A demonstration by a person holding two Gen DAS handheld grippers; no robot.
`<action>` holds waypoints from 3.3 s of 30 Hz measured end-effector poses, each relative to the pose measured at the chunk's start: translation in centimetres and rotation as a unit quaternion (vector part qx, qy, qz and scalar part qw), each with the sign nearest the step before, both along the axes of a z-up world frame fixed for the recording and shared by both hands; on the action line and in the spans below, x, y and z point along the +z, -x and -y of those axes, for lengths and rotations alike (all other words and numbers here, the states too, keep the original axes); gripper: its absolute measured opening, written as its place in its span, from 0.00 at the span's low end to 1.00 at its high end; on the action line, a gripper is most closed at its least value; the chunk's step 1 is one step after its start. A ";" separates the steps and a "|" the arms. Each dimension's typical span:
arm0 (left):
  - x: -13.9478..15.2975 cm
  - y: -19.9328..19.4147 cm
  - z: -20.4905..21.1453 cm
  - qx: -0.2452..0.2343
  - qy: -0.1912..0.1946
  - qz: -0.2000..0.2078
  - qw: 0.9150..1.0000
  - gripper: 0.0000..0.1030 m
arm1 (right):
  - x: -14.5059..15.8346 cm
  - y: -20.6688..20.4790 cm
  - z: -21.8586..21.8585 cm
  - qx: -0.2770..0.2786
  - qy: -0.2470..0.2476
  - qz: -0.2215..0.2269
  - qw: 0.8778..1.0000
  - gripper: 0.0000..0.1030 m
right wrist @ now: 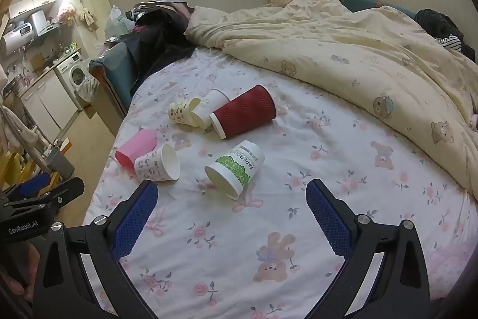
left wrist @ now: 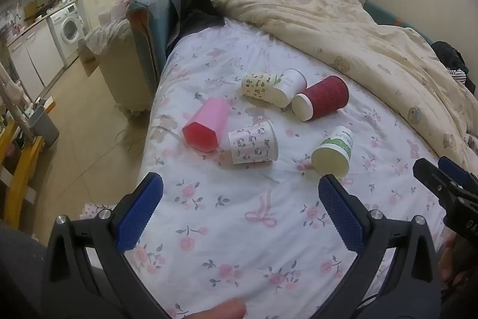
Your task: Flip cup upside down
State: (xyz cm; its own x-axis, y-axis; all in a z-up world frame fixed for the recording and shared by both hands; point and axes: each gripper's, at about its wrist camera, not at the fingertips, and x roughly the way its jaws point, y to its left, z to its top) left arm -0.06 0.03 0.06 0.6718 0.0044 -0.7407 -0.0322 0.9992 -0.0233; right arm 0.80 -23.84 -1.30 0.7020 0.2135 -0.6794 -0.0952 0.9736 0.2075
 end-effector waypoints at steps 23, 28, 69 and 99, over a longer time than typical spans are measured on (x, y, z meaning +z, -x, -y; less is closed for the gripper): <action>-0.2 -0.2 0.2 -0.001 0.006 -0.006 1.000 1.00 | -0.1 0.0 0.1 0.001 -0.001 0.003 1.000 0.99; -0.2 -0.2 0.1 -0.002 0.007 -0.006 1.000 1.00 | -0.3 0.1 -0.1 0.001 -0.001 0.003 1.000 0.99; -0.2 -0.3 0.3 -0.003 0.008 -0.003 1.000 1.00 | -0.2 0.2 -0.2 0.001 -0.003 0.000 1.000 0.99; 1.7 -3.9 0.3 -0.042 0.022 -0.036 0.998 1.00 | 1.0 -2.5 0.9 0.002 -0.017 -0.020 1.000 0.99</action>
State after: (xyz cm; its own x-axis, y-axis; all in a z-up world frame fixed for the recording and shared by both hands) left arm 3.88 -0.30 1.75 0.6132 -0.0825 -0.7856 0.0476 0.9966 -0.0675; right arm 3.32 -24.72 -0.32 0.6730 0.2405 -0.6994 -0.0909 0.9654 0.2445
